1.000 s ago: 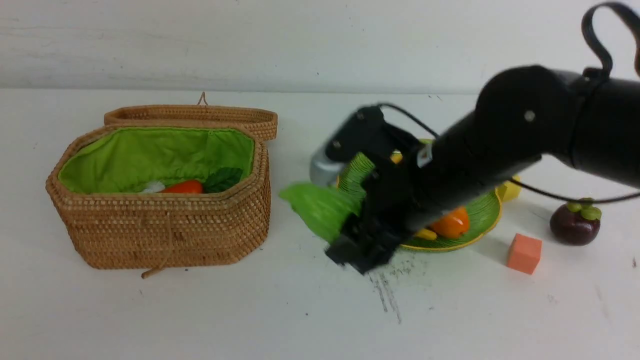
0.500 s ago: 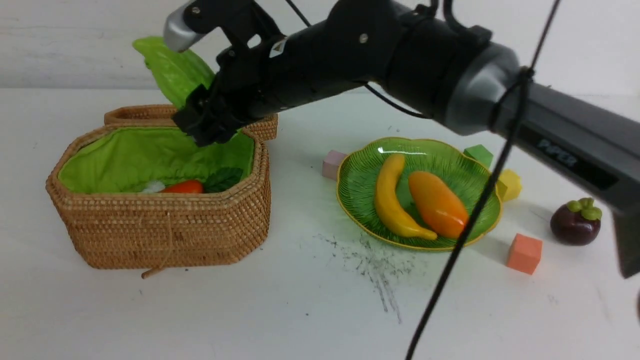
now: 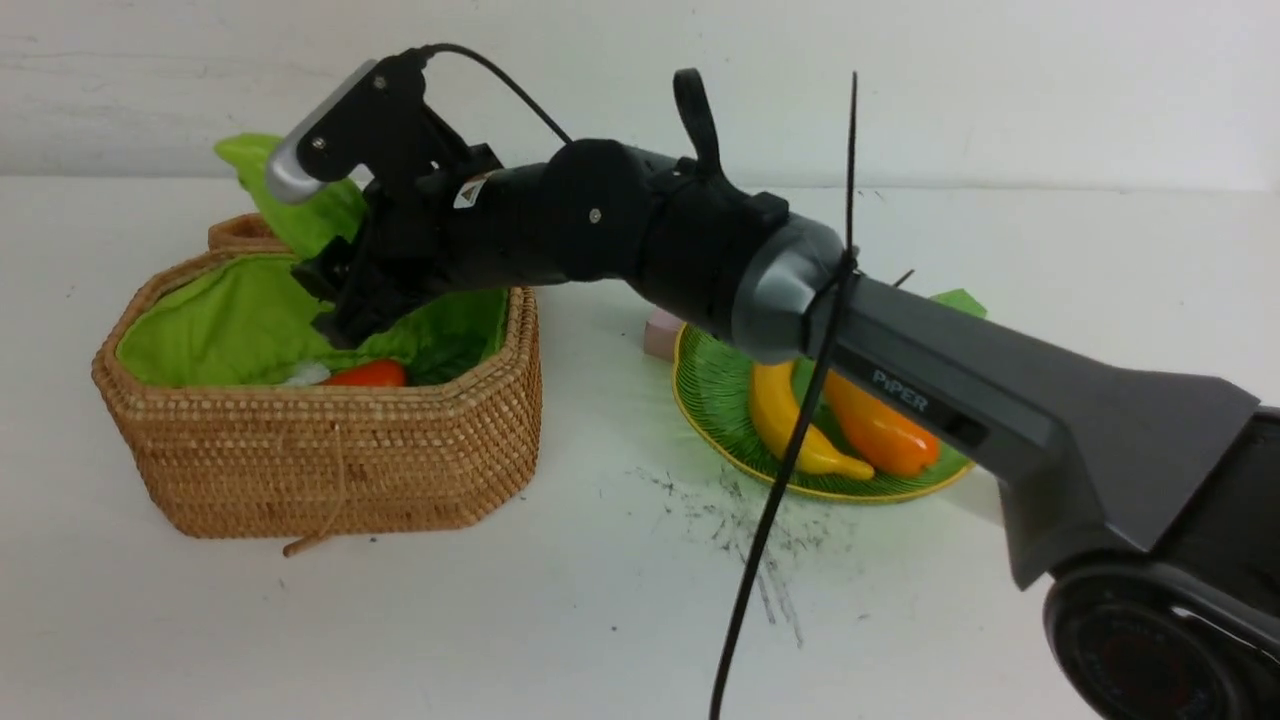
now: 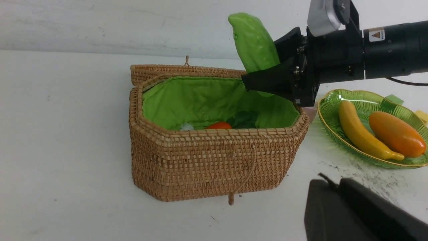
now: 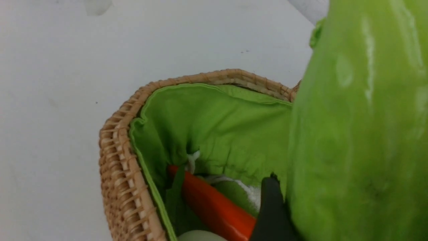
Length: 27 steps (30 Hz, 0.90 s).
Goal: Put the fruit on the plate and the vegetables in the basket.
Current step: Take a chayote with your right arm and place it on the basket on the left, then use the right arm to grab a mangosteen and put it into the right plate
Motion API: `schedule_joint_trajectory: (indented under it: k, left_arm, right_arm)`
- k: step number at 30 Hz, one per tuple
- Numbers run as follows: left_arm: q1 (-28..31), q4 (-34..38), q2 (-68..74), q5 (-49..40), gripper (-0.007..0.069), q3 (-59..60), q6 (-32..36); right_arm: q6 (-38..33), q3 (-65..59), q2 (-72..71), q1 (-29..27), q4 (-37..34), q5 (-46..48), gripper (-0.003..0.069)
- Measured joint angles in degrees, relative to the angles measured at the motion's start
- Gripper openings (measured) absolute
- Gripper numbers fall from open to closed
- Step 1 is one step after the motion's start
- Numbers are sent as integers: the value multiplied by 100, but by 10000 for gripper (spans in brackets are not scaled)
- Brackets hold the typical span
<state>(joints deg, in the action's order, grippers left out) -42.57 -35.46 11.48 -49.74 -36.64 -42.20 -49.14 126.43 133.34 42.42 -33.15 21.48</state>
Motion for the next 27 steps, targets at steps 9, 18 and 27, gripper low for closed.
schedule_joint_trajectory:
  k: [9,18,27]
  left_arm:
    - [0,11,0,-47,39,0,-2]
    - [0,165,0,179,39,0,-2]
    - [0,1335,0,758,39,0,677]
  right_arm:
    - [0,39,-72,0,0,113,673]
    - [1032,57,-1271,0,666,2798,408]
    - [2999,-139,-2182,6,2269,5028,-13]
